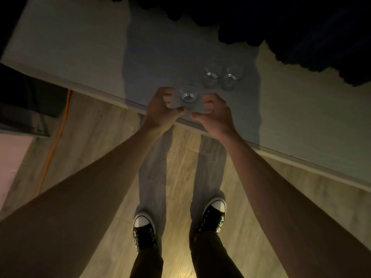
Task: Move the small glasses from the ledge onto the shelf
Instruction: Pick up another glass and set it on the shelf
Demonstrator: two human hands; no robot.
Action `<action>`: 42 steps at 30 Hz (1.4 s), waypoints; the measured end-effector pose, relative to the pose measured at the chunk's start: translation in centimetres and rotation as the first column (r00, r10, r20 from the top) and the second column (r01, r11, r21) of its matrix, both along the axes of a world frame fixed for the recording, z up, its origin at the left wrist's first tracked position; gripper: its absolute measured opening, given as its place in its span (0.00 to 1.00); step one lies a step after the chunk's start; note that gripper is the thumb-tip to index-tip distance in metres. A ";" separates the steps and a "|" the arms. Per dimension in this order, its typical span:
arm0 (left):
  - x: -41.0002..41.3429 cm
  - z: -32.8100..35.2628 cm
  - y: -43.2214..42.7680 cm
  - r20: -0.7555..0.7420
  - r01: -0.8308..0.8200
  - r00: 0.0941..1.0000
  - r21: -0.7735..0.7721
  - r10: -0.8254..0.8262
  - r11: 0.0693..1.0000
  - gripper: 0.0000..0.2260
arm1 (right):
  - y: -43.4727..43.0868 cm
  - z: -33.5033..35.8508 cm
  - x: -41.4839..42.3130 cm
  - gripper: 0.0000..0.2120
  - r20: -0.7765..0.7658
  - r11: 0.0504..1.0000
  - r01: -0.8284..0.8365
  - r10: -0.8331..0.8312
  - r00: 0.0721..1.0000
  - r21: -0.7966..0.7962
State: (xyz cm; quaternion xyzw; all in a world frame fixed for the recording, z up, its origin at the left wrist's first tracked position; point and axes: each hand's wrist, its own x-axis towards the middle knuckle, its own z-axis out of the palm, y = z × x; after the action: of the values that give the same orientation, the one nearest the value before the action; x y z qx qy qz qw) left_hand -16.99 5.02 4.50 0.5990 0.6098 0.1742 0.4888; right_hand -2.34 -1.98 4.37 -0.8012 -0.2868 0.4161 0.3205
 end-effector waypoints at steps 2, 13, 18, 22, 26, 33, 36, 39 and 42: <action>-0.1 -1.3 0.4 0.017 0.025 1.000 0.010 -0.025 1.000 0.30 | 1.0 -1.5 0.0 0.32 0.051 1.000 -0.021 0.020 0.998 0.012; 0.3 -3.9 2.5 0.035 0.198 0.979 0.069 -0.201 0.978 0.41 | 4.1 -5.2 0.2 0.39 0.101 0.972 -0.210 0.199 0.975 0.105; 0.5 -4.5 3.4 0.076 0.227 0.970 0.039 -0.230 0.973 0.32 | 4.6 -5.7 0.3 0.43 0.065 0.973 -0.181 0.173 0.983 0.140; 0.2 -4.0 3.3 0.107 0.233 0.967 -0.010 -0.231 0.972 0.36 | 4.5 -5.5 0.6 0.40 0.058 0.967 -0.219 0.214 0.975 0.132; -1.5 -2.5 3.3 0.162 0.231 0.961 -0.022 -0.225 0.973 0.35 | 4.3 -4.6 0.7 0.34 -0.010 0.955 -0.222 0.229 0.973 0.195; -5.6 4.1 3.9 0.253 0.083 0.965 -0.037 -0.071 0.996 0.29 | 6.4 2.7 -2.5 0.25 -0.019 0.911 -0.307 0.325 0.946 0.276; -7.9 9.1 4.6 0.277 0.042 0.960 -0.017 -0.036 0.999 0.26 | 8.0 7.8 -5.1 0.25 -0.016 0.890 -0.363 0.382 0.924 0.278; -10.9 15.0 5.0 0.297 0.006 0.955 0.000 -0.006 1.000 0.25 | 8.9 13.5 -8.3 0.24 0.014 0.878 -0.381 0.394 0.919 0.291; -14.5 21.8 5.0 0.282 -0.033 0.959 0.047 0.018 0.998 0.26 | 9.4 20.5 -11.8 0.26 0.055 0.851 -0.431 0.436 0.898 0.299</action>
State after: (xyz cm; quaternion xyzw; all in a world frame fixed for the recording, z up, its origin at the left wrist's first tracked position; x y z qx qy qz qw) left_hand -31.51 9.97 26.33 0.5725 0.5370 0.2794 0.5529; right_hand -14.17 7.40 24.90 -0.6537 -0.5182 0.4343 0.3399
